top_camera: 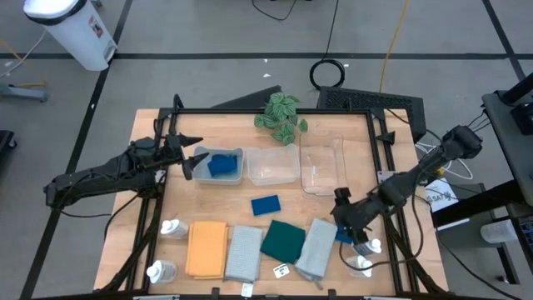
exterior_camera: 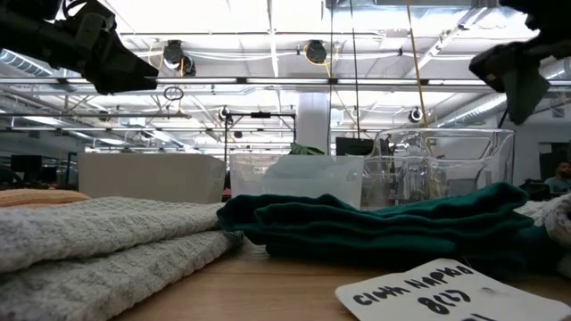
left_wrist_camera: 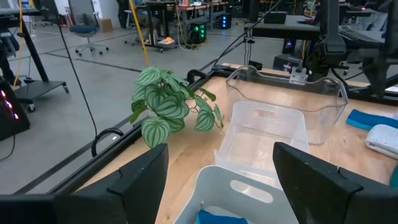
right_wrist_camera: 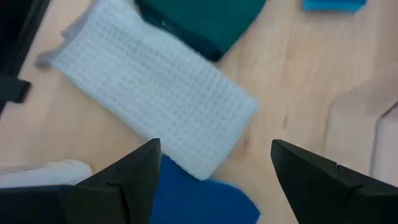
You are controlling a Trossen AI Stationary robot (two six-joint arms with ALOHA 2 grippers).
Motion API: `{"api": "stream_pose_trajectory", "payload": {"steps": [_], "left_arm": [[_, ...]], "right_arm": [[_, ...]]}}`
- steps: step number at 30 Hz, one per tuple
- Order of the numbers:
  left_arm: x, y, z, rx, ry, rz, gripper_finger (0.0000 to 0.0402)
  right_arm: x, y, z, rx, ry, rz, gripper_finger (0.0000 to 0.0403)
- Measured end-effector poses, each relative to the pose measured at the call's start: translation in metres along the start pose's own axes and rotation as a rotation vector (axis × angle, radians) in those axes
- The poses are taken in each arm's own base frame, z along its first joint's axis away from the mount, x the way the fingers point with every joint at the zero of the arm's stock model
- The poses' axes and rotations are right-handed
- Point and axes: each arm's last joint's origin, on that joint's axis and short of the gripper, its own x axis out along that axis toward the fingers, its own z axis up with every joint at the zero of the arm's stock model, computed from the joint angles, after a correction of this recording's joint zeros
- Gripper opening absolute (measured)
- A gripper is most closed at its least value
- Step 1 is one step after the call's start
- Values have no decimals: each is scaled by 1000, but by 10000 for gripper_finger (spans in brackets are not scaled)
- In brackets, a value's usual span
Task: Pick & Place Kitchen Items
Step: Put the blue sponge into the gray bin
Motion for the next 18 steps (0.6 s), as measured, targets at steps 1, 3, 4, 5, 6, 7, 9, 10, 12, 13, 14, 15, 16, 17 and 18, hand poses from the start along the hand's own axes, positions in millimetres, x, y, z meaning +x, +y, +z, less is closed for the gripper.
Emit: {"api": "stream_pose_trajectory", "payload": {"steps": [1,3,4,5,6,7,9,10,12,13,14,15,16,17,18], "left_arm": [[0,0,0,0,0,0,294],[0,0,0,-1,0,0,294],[0,0,0,-1,0,0,294],[0,0,0,-1,0,0,294],[0,0,0,-1,0,0,294],[0,0,0,-1,0,0,294],[0,0,0,-1,0,0,294],[0,0,0,-1,0,0,294],[0,0,0,-1,0,0,294],[0,0,0,-1,0,0,294],[0,0,0,-1,0,0,294],[0,0,0,-1,0,0,294],[0,0,0,-1,0,0,294],[0,0,0,-1,0,0,294],[0,0,0,-1,0,0,294]], "right_arm": [[4,1,0,-1,23,7,279],[13,2,-2,11,69,0,279],[17,2,-3,18,89,-7,279],[20,2,-3,27,103,-14,279],[22,2,-4,32,118,-21,279],[25,1,-4,32,134,-28,279],[28,-1,-6,41,169,-30,279],[29,-3,-6,54,181,-34,279],[29,-6,-8,120,202,-53,279],[28,-8,-9,158,218,-62,279],[28,-10,-10,193,241,-61,279],[28,-12,-12,224,263,-63,279],[27,-14,-13,253,281,-64,279],[27,-16,-14,278,297,-69,279],[27,-17,-15,294,303,-78,279]]}}
